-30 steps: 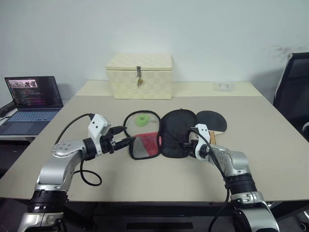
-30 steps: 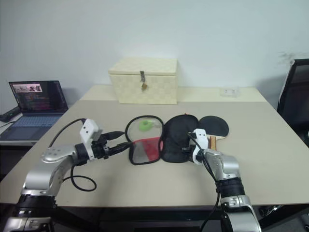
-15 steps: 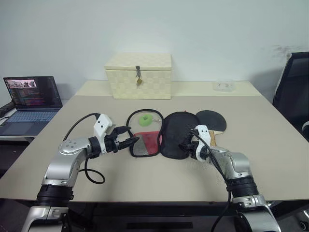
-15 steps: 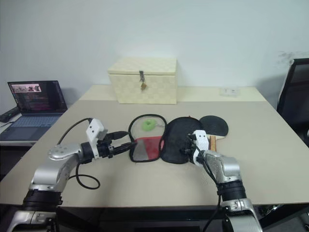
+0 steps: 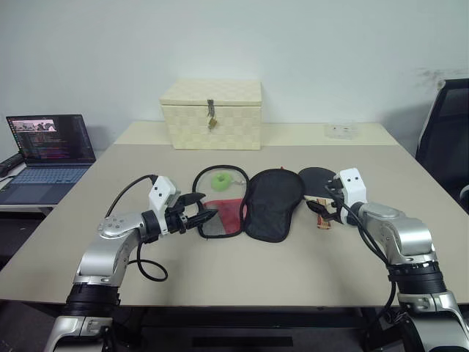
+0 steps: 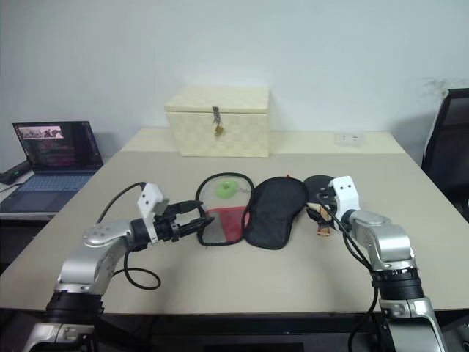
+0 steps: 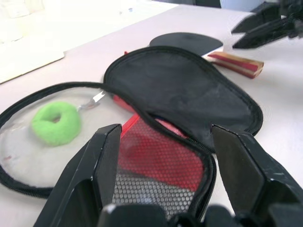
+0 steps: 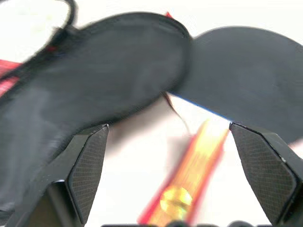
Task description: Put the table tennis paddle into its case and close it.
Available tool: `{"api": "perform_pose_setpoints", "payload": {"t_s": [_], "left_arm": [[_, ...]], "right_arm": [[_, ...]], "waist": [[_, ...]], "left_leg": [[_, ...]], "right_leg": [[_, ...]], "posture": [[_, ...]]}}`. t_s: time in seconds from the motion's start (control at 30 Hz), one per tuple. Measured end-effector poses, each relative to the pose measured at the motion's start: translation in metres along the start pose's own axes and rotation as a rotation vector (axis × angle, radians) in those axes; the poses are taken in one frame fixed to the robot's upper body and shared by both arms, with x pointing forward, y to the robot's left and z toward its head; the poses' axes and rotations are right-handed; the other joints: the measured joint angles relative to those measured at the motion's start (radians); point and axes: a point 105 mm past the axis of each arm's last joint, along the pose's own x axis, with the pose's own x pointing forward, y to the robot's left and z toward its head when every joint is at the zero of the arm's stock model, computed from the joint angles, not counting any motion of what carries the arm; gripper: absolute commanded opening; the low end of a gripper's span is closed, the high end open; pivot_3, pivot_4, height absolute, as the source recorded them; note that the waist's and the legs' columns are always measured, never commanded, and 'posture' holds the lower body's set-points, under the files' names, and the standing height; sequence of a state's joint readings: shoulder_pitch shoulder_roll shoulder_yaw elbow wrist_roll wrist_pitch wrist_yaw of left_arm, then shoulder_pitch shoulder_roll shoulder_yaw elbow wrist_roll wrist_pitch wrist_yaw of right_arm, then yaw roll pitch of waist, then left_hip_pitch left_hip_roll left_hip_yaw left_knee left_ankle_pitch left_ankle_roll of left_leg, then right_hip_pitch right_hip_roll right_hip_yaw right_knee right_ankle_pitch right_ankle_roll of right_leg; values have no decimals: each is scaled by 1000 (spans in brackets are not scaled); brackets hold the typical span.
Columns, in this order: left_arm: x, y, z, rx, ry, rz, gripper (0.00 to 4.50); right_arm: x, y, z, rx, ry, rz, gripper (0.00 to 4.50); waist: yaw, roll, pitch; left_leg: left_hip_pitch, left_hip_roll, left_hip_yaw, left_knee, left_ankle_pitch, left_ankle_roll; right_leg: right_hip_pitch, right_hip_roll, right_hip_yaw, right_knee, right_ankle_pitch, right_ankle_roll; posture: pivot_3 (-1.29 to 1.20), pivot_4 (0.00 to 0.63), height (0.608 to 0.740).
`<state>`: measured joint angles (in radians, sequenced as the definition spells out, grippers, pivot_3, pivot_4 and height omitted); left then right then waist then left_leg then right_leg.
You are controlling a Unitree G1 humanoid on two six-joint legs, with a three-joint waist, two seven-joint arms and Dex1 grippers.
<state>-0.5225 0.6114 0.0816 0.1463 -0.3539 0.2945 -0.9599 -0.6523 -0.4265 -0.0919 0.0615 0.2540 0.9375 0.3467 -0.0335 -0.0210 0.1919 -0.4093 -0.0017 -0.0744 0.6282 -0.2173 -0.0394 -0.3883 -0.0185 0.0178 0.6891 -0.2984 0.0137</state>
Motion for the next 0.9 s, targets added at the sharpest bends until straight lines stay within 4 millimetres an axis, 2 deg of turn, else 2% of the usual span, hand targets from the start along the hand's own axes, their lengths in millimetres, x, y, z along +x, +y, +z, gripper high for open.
{"api": "perform_pose_setpoints", "payload": {"t_s": [0.13, 0.23, 0.5, 0.6, 0.77, 0.9], "left_arm": [[6, 0, 10, 22, -28, -18, 3276], [10, 0, 12, 26, -42, -25, 3276], [14, -2, 9, 30, -42, -28, 3276], [13, -1, 9, 31, -40, -26, 3276], [11, -1, 6, 34, -37, -18, 3276], [7, -2, -4, 15, -17, -3, 3276]], "right_arm": [[8, 4, -18, 74, 52, -40, 4481], [21, -2, -25, 145, 88, -107, 4481], [42, -13, -18, 123, 75, -168, 4481], [46, -19, -17, 103, 79, -183, 3905], [50, -18, -16, 112, 81, -163, 2287], [52, -17, -19, 130, 89, -157, 1355]], "waist": [[-2, 0, 0], [-2, 0, 0], [-1, 0, 0], [-1, 0, 0], [-1, 0, 0], [4, -2, -1]], "left_leg": [[0, 0, 1, 0, 0, 0], [0, 0, 1, 1, 0, 0], [0, -1, 3, 0, 0, 0], [0, -1, 3, 1, 0, 0], [2, -1, 3, 2, 1, 1], [4, -4, 2, 2, 4, 4]], "right_leg": [[0, 0, 1, 1, 0, 0], [0, 0, 1, 1, 0, 0], [0, 0, 1, 1, 0, 0], [0, 0, 1, 2, 0, 0], [2, 0, 1, 3, 0, 0], [6, 0, 0, 2, 2, 3]], "posture": [[0, 150, 740], [0, 150, 740], [0, 150, 740], [0, 150, 740], [0, 150, 740], [0, 150, 740]]}}
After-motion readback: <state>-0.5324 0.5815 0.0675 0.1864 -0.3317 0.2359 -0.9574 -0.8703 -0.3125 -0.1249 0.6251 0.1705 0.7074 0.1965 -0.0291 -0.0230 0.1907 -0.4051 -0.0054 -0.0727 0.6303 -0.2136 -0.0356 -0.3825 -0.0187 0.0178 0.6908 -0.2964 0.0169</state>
